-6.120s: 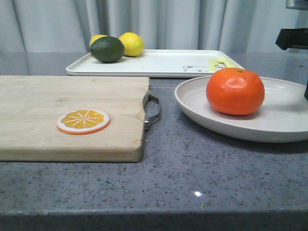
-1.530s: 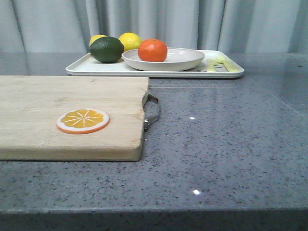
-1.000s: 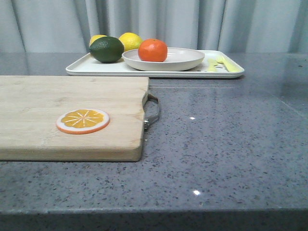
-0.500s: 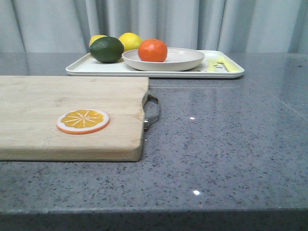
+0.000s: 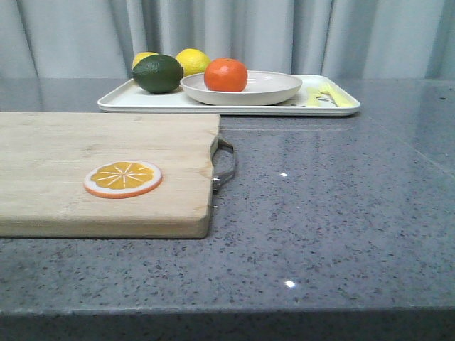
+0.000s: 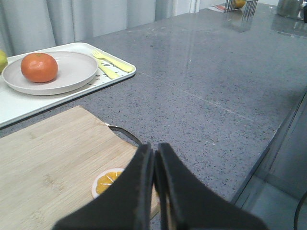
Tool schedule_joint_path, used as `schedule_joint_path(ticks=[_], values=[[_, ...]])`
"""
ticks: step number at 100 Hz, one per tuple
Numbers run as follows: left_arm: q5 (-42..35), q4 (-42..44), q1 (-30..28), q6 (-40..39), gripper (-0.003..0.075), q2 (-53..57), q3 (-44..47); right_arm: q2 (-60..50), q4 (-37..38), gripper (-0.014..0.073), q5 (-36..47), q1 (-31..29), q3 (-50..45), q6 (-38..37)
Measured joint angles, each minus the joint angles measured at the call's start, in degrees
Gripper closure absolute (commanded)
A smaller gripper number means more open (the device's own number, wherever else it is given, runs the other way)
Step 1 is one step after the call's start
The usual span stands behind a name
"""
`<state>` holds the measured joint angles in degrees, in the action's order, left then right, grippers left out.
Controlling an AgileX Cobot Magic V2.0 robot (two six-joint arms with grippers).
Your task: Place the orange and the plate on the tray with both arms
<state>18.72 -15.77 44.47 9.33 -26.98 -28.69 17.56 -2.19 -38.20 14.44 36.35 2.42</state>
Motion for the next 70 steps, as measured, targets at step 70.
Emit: schedule_joint_path(ticks=[70], values=[[0.31, 0.02, 0.00, 0.00, 0.0741, 0.00, 0.00, -9.21, 0.05, 0.0661, 2.78, 0.00, -7.90, 0.00]])
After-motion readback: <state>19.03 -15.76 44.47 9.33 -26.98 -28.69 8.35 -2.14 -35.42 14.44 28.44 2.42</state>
